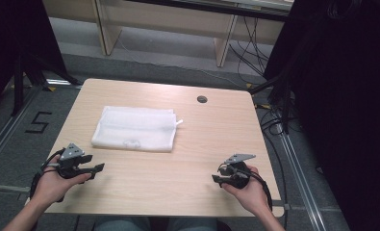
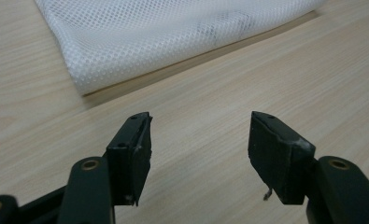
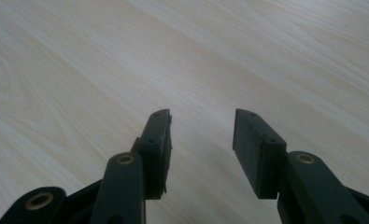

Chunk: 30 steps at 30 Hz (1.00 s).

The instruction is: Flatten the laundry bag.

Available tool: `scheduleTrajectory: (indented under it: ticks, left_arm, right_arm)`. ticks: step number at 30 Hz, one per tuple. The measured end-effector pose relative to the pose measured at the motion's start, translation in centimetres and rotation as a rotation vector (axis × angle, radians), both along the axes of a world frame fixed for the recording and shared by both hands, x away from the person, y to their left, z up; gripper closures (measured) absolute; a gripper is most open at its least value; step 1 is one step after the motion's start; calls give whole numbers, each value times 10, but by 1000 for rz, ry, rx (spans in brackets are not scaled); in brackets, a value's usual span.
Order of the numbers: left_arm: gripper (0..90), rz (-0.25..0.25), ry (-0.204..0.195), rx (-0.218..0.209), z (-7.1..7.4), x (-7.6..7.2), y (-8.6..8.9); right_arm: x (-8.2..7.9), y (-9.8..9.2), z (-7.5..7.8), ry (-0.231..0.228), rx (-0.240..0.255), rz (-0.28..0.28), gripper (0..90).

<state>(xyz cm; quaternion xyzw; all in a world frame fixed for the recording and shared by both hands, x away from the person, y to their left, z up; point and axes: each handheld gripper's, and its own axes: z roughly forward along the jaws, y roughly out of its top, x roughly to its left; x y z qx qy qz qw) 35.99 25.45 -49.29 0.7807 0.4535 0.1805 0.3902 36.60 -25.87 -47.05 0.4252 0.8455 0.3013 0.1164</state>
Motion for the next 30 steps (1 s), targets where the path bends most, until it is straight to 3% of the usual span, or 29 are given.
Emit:
scheduleTrajectory:
  ticks: [1, 2, 3, 5, 7, 10, 12, 13, 16, 18, 22, 24, 25, 30]
  left_arm:
    - [395, -2, 2, 3, 0, 1, 0]
    - [392, 2, -8, 5, 0, 3, 0]
    - [392, 7, -12, 5, 2, 5, -1]
    - [394, 4, -32, 25, 5, 10, -1]
    - [400, 0, -55, 8, 8, 16, -8]
    - [407, -54, -54, 41, 12, 24, -17]
    - [425, -68, -45, 48, 13, 31, -22]
    - [432, -70, -30, 9, 13, 37, -26]
    - [495, -56, -5, -16, 16, 49, -35]
    - [533, -52, -11, -7, 19, 55, -41]
    - [715, -45, -12, 19, 24, 71, -52]
    - [840, -40, -23, 60, 24, 77, -56]
    - [879, -19, -28, 44, 22, 80, -60]
    - [899, -10, -1, 80, 21, 95, -75]
  right_arm:
    - [-1, 1, 1, 15, 18, -16, 578]
    - [-2, 0, 4, 38, 0, -20, 586]
    - [-1, -1, 2, 10, 3, -11, 593]
    - [-1, -3, 3, 11, -9, -3, 594]
    - [-1, -2, 3, 17, -14, -8, 593]
    - [-1, 2, 6, 24, -22, -7, 587]
    - [-2, 6, 6, 12, 4, -23, 582]
    - [-2, 6, 6, 1, -15, 2, 581]
    - [-5, 7, 8, 13, -20, -1, 593]
    - [-5, 6, 8, 10, -22, -2, 613]
    - [-2, 3, 6, -6, -31, 12, 643]
    - [-3, 4, 7, 25, -42, 7, 643]
    - [-3, 5, 5, 9, -30, 8, 641]
    - [-4, 6, 6, 19, -24, -8, 626]
